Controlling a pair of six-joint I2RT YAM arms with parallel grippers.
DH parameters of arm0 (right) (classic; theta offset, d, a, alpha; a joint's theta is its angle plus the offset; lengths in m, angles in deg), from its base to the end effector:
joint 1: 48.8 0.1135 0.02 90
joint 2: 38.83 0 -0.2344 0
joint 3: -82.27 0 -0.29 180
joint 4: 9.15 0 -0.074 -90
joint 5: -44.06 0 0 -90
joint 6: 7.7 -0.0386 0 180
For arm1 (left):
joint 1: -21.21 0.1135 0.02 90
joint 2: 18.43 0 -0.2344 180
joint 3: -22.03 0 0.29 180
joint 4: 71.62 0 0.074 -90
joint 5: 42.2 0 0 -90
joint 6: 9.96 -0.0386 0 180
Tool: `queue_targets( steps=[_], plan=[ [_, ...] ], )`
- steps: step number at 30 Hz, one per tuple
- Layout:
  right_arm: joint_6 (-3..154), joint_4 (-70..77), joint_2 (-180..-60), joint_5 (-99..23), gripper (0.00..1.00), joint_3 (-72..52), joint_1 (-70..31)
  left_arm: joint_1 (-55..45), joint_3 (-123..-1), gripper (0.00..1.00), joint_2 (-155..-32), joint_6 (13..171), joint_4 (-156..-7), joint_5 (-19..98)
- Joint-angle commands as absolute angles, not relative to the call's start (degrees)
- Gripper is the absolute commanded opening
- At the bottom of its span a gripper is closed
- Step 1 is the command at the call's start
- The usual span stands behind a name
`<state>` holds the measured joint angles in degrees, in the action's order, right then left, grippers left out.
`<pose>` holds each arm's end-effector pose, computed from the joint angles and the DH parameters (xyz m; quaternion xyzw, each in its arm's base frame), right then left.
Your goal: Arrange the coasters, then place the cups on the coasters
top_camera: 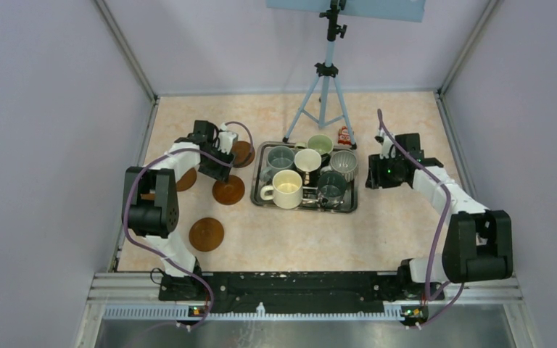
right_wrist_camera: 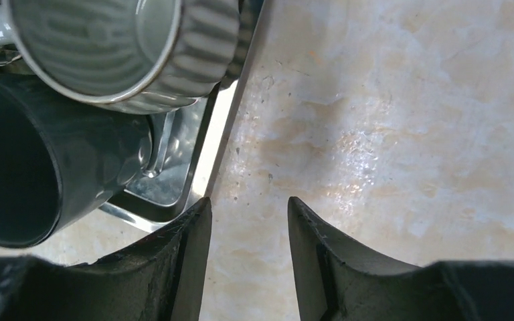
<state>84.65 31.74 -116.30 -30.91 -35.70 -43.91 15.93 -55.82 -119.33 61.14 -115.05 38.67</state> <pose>0.3084 0.0364 0.1725 -0.0977 0.9446 0.1315 0.2843 0.3738 -0.0407 0.1273 0.2203 0.9509 -0.0533 0.2110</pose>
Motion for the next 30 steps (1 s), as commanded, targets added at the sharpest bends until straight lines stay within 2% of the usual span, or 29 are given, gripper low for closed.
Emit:
queue_targets(
  steps=[1,16,21,30],
  plan=[
    [79.27,22.08,-118.75,-33.27,0.45,-38.19,-41.93,16.21,-57.17,0.61,-119.51,61.73,-114.93,38.57],
    [72.48,11.12,-129.99,-45.54,0.4,-41.18,-35.76,16.23,-56.45,0.62,-118.8,62.06,-115.73,40.08],
    [70.98,9.06,-128.53,-44.11,0.38,-42.58,-35.3,16.29,-56.02,0.62,-118.87,61.87,-115.81,40.24],
    [71.02,16.38,-131.3,-49.75,0.37,-39.99,-32.27,16.29,-57.47,0.62,-119.94,62.02,-115.73,40.09]
  ],
)
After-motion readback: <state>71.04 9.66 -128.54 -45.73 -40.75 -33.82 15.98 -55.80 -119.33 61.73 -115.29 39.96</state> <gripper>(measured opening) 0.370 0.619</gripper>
